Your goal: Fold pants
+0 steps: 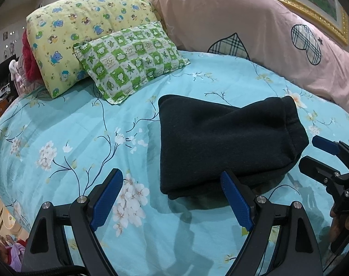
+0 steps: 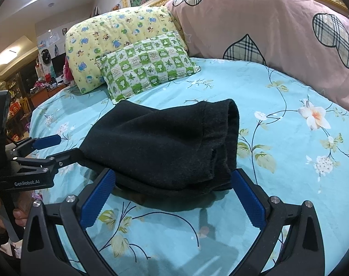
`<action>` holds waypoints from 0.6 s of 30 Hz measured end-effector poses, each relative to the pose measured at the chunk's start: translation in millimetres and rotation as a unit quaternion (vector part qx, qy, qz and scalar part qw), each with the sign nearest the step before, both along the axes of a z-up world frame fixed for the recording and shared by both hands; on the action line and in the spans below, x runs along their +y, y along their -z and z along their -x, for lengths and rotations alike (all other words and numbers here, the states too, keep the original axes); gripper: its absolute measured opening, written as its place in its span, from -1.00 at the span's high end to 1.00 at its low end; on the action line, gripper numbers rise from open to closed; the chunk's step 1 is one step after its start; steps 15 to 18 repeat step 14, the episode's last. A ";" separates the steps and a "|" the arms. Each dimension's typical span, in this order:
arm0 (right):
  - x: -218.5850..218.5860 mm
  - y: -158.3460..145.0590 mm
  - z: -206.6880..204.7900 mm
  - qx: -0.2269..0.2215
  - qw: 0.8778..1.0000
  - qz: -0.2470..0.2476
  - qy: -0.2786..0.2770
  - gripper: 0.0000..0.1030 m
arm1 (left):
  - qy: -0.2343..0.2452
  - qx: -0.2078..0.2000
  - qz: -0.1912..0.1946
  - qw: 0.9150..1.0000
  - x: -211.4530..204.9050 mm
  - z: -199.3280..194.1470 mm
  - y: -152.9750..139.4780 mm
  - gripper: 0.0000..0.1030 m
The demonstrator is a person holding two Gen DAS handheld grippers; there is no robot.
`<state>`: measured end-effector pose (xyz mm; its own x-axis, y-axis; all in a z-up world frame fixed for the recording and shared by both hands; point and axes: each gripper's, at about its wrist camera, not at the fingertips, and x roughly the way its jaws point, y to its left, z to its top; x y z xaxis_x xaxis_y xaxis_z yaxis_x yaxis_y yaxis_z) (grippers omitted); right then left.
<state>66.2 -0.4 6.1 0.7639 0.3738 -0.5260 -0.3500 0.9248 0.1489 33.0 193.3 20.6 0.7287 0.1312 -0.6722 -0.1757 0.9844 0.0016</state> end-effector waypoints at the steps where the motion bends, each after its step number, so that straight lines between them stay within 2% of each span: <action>1: -0.4 -0.2 0.4 0.001 1.000 0.000 0.000 -0.97 | 0.000 0.001 0.000 1.000 0.2 -0.7 -0.3 -0.70; 18: -1.8 0.4 -0.6 0.002 1.000 0.000 -0.002 -0.97 | 0.000 0.003 0.001 1.000 -1.6 -3.3 -0.4 -0.71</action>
